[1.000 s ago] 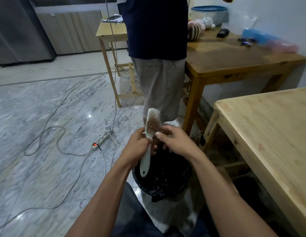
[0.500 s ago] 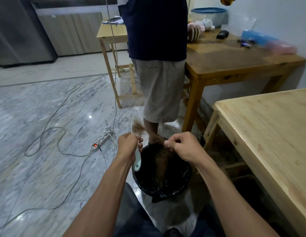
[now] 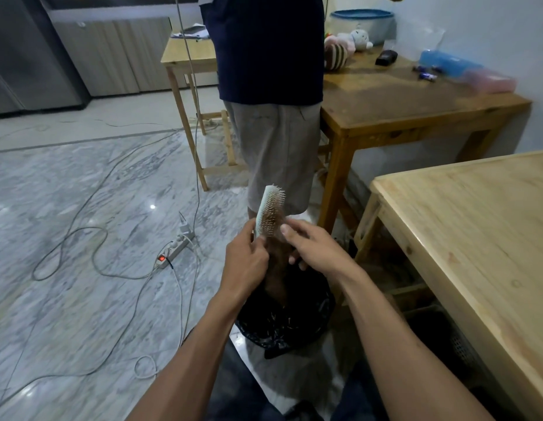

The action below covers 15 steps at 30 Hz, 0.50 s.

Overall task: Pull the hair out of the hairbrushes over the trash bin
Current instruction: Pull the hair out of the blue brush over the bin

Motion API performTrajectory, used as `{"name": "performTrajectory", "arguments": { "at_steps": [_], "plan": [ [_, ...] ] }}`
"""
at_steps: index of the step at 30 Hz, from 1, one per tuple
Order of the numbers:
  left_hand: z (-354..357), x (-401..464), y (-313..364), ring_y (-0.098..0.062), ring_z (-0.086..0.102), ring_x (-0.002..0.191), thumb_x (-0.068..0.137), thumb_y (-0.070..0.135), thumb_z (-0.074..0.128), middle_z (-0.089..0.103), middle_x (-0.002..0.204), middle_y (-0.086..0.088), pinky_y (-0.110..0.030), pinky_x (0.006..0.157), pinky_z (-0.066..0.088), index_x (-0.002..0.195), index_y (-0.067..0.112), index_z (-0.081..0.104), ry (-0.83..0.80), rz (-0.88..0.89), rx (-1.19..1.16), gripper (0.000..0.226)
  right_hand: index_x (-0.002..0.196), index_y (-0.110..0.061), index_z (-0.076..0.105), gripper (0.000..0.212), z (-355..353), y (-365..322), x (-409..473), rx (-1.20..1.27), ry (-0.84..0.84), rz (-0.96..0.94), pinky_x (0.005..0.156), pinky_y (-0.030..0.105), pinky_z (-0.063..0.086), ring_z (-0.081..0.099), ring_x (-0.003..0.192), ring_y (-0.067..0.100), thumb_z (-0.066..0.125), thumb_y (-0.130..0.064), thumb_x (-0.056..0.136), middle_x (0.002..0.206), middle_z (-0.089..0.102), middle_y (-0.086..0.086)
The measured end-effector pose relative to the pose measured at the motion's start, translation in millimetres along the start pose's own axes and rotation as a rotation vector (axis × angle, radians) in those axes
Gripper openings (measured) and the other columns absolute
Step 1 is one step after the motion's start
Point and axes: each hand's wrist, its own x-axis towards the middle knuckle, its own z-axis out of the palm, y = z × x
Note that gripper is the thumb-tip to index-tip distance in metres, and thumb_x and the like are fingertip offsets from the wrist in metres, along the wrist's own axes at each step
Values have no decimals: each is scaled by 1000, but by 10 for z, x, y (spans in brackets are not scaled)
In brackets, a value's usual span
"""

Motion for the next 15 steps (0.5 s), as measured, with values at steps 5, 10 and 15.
{"name": "performTrajectory", "arguments": {
  "at_steps": [5, 10, 15],
  "plan": [
    [-17, 90, -57, -12, 57, 56, 96, 7, 52, 68, 71, 5, -28, 56, 44, 102, 21, 70, -19, -157, -97, 24, 78, -12, 76, 31, 69, 103, -28, 34, 92, -31, 55, 17, 39, 50, 47, -2, 65, -29, 101, 49, 59, -12],
    [-288, 398, -298, -17, 36, 47, 89, -11, 32, 41, 65, -10, -19, 36, 30, 79, 6, 45, 319, -634, -557, 24, 74, -16, 79, 31, -59, 84, -220, -238, 94, -89, 67, 21, 47, 63, 62, 2, 70, -35, 97, 61, 69, -2],
    [-493, 464, -279, -18, 31, 49, 93, -9, 34, 37, 68, -9, -22, 39, 27, 92, 6, 47, 243, -611, -523, 20, 89, -21, 81, 26, -264, 146, -228, -259, 134, 2, 70, 25, 47, 62, 62, -7, 65, -37, 100, 66, 69, -9]
  ]
}}
